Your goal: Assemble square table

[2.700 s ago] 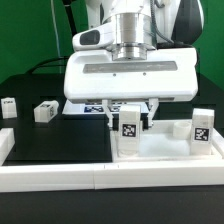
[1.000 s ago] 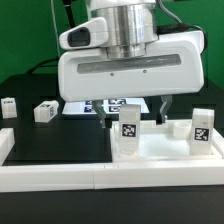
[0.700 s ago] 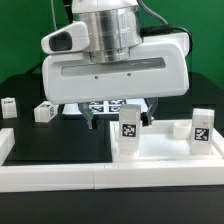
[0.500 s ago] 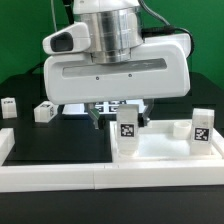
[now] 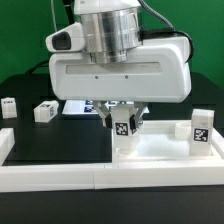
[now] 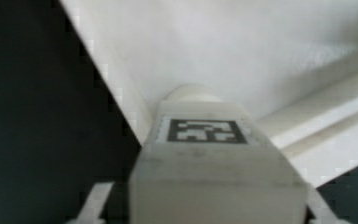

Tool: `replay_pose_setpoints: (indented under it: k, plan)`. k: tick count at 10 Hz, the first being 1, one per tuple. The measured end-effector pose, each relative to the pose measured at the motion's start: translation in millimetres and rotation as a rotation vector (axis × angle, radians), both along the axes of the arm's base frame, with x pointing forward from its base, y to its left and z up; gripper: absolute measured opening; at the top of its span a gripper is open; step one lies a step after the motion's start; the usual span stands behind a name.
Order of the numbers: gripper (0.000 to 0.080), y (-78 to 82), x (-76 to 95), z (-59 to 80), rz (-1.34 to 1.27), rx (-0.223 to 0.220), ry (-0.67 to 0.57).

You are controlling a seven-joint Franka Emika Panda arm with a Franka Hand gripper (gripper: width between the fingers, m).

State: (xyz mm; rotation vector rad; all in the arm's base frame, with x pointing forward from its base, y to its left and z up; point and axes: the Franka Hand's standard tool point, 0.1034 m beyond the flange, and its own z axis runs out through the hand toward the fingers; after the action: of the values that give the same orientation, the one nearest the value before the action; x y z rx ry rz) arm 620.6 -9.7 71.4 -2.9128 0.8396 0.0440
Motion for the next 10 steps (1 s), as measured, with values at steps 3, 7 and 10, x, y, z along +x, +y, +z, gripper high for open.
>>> replay_pose_setpoints:
  k: [3, 7, 10]
  plan:
    - [0.029, 13.7, -0.2, 0.6, -0.504, 0.003, 0.075]
    - [0.029, 8.7, 6.5, -1.4, -1.009, 0.074, 0.13]
    - [0.0476, 8.9, 6.3, -2.6, -0.75, 0.05, 0.079]
